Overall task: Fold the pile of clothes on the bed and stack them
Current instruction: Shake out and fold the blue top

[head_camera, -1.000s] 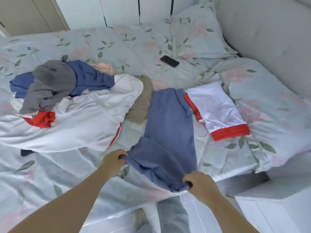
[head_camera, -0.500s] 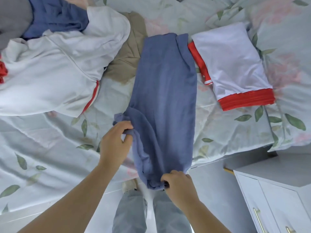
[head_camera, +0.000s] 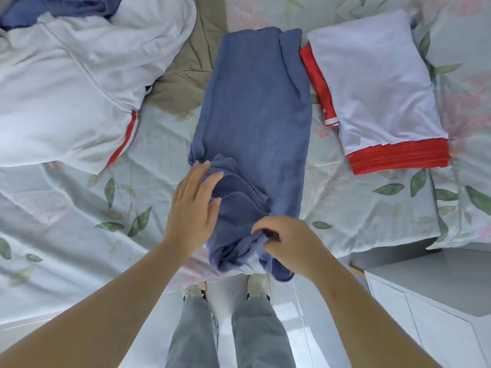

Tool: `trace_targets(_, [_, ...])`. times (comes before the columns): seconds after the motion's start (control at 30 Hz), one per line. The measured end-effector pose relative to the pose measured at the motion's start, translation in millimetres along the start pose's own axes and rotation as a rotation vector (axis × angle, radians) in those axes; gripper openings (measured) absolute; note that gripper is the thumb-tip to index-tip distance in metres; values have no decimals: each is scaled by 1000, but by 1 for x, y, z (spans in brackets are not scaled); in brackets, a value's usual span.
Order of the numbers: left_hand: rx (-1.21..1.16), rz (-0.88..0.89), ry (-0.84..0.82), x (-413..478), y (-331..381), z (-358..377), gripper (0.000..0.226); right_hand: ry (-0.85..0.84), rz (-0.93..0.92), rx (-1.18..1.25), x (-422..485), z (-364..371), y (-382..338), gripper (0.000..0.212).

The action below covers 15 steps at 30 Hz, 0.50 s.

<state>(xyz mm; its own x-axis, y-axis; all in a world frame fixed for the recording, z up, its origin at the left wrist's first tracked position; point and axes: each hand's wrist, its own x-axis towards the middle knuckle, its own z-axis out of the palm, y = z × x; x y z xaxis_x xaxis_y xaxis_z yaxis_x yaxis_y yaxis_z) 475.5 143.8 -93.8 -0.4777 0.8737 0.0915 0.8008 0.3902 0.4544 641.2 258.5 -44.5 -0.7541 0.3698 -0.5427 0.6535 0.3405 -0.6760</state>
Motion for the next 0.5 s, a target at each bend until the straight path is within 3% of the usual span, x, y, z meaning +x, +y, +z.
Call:
trace_targets(0.17, [-340, -345, 267, 45, 9, -11, 37, 595, -144, -286, 57, -51, -28, 38])
trace_targets(0.27, [-297, -360, 275, 41, 7, -9, 44, 797, -132, -301, 61, -48, -31, 44])
trace_targets(0.33, [-184, -196, 205, 28, 3, -4, 44, 849, -141, -296, 50, -27, -20, 36])
trace_targets(0.43, [17, 70, -49, 9, -5, 11, 39, 738, -30, -313, 35, 11, 9, 32])
trace_targets(0.5, [21, -76, -174, 5, -7, 22, 48, 619, 291, -93, 32, 26, 25, 47])
